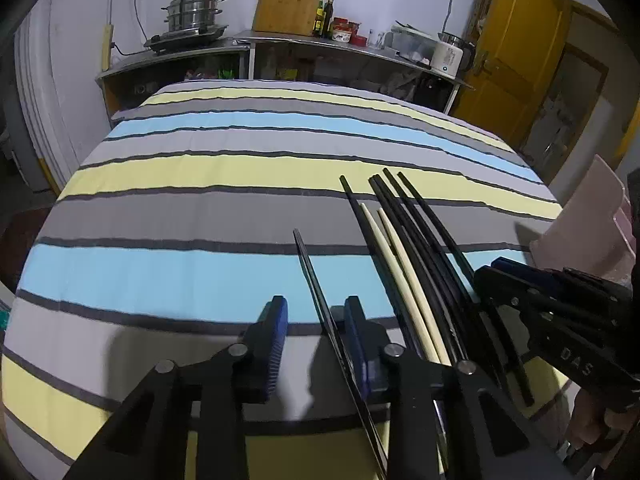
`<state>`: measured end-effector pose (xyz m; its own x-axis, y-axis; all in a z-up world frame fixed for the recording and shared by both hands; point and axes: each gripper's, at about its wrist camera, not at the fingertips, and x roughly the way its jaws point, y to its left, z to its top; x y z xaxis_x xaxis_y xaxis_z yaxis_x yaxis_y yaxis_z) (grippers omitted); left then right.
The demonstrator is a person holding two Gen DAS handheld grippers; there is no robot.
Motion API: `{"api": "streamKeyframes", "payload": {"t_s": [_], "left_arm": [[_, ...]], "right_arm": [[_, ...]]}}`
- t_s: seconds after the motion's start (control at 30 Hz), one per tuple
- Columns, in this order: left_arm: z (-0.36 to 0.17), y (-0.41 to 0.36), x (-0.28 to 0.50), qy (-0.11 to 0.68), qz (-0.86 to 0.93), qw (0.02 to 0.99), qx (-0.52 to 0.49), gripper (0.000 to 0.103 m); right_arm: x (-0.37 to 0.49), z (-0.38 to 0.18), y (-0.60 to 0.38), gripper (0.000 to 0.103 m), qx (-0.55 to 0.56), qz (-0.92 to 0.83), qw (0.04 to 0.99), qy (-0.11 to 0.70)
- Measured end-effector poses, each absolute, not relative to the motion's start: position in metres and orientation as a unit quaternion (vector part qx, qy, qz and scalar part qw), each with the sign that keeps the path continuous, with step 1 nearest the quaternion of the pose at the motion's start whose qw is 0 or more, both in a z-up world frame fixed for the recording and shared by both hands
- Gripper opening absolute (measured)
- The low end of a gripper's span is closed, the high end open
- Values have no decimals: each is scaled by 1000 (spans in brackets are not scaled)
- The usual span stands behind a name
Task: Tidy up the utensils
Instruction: 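Grasp a black chopstick with the right tool while the left tool grasps the metal skewer, then lift the black chopstick with the right tool while the left tool carries the skewer to the pink holder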
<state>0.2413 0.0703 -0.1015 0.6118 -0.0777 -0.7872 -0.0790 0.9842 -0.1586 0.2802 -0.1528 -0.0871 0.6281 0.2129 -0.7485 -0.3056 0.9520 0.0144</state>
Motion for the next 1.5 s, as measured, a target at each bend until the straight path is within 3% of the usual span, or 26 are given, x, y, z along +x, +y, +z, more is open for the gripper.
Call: {"api": "streamKeyframes", "payload": {"t_s": [0.37,0.53,0.63,1.5], "left_arm": [[-101,65,257,449,22,892,-49,17],[-100,68,261,450,25,891,-52,8],[-100,71,263,452,16,889,-65,5],[33,72,198,353,-55,928,-102,5]], "right_arm": [[312,-95,-142,22,-66,142,892,424],[320,-95,-136,6,-80,138,890,428],[323,-93,-137,6,-72,141,887,434],[233,25,-160,6,-8,179,934,310]]}}
